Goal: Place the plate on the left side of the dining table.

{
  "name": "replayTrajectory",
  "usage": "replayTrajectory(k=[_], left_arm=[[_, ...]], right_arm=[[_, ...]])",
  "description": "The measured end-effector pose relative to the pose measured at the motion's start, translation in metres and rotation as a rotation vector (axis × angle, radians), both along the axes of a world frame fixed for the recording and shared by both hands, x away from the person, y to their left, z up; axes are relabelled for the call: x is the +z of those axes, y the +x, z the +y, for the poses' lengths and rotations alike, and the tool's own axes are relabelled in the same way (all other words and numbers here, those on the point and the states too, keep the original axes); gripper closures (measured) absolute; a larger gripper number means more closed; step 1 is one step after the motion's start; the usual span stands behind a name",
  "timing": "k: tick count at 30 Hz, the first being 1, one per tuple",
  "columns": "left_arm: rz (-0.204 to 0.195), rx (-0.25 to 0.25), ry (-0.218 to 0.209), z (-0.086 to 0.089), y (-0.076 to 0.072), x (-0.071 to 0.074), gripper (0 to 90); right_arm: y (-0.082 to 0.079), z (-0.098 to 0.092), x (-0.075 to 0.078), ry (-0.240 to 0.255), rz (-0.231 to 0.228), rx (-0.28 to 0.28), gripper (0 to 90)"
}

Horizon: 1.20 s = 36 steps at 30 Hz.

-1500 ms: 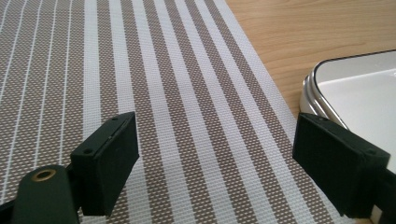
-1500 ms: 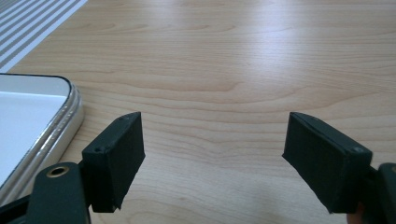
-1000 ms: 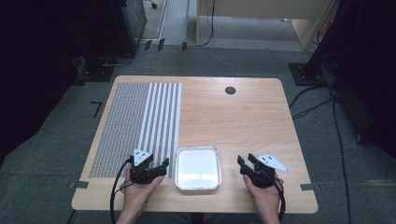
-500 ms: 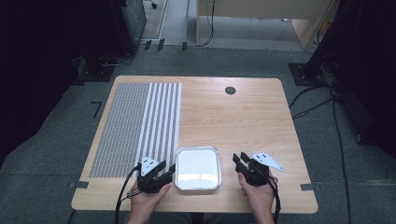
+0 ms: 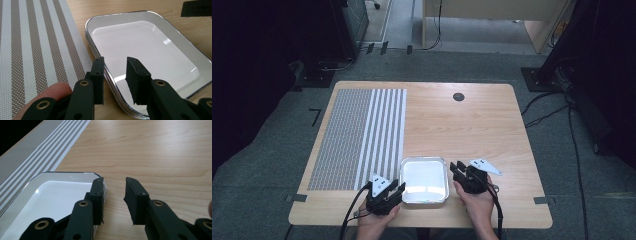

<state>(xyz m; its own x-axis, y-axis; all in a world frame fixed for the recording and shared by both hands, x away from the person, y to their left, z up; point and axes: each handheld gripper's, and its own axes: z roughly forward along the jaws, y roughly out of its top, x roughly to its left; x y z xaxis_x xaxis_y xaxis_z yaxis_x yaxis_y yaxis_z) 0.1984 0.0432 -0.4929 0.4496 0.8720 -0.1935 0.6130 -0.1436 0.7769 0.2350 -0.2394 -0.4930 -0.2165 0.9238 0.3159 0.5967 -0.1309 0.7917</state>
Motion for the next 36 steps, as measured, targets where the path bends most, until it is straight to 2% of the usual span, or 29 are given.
replayTrajectory(k=[4,6,7,9,11,19,24,27,32,36], left_arm=[[0.005,-0.009,0.021,-0.003,-0.001,-0.004,70.5],[0.007,-0.011,0.036,-0.005,-0.001,-0.005,71.0],[0.009,-0.009,0.042,-0.005,-0.001,-0.005,71.0],[0.02,-0.004,0.052,-0.005,0.0,-0.007,72.3],[0.028,-0.003,0.056,-0.005,0.001,-0.009,73.3],[0.024,0.001,0.043,-0.003,0.002,-0.008,76.4],[0.014,-0.002,0.048,-0.003,0.001,-0.008,77.2],[0.014,-0.004,0.044,-0.003,0.002,-0.009,77.4],[0.015,-0.004,0.046,-0.003,0.003,-0.009,77.7],[0.016,-0.003,0.047,-0.003,0.003,-0.009,78.0]], right_arm=[[0.005,0.007,-0.001,-0.018,0.01,0.004,74.9],[0.006,0.007,-0.001,0.024,0.024,-0.001,77.1],[0.006,0.007,-0.001,0.024,0.024,-0.001,77.1],[0.008,0.008,-0.001,0.059,0.04,0.007,79.2],[0.008,0.008,-0.002,0.055,0.053,0.002,80.5],[0.012,0.011,-0.003,0.093,0.105,0.013,83.9],[0.015,0.014,-0.004,0.088,0.129,0.01,87.3],[0.017,0.011,-0.005,0.127,0.142,0.0,88.5],[0.019,0.008,-0.006,0.161,0.159,0.0,88.1],[0.02,0.009,-0.008,0.151,0.166,0.003,87.9]])
